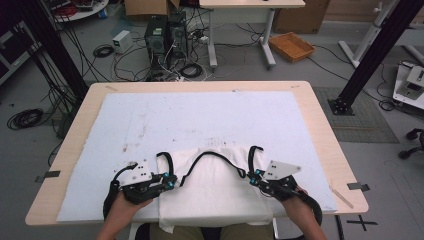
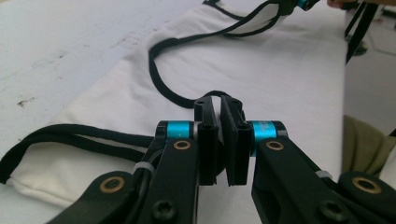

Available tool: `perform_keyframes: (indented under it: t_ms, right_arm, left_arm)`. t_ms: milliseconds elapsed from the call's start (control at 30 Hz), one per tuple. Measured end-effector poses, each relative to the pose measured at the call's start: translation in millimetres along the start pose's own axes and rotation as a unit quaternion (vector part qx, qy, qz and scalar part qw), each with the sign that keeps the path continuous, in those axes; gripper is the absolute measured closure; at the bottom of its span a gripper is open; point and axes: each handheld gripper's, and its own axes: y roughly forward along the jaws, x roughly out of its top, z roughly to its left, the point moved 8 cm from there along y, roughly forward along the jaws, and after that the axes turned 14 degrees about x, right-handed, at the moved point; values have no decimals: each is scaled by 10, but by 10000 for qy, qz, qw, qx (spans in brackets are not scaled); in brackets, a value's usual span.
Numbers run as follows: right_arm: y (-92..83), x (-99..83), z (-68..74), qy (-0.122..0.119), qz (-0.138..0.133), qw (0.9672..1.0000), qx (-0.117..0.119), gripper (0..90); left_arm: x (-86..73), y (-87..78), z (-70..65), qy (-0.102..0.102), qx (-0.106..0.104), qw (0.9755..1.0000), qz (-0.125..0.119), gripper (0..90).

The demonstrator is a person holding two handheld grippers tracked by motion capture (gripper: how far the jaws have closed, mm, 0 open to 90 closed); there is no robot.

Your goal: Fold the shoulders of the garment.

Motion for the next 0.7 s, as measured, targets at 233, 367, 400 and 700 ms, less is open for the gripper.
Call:
perform_keyframes:
  t_ms: [233,367,400,700]
  right_arm:
    - [-184,-66,61,91,-139,9999,13,880]
    - [-213,-163,89,180,-25,9998,101,878]
    - [-212,-171,110,176,-22,9997,192,857]
    - [-96,-147,57,317,-11,9994,109,731]
  left_arm:
    - [-66,-60,-42,-91,-286,9995,37,847]
    - [-84,-103,-68,-203,-605,9980,17,847]
    - [-86,-116,-61,-238,-642,9977,-8,847]
    - [-50,-179,70,-864,-706,9934,-260,522]
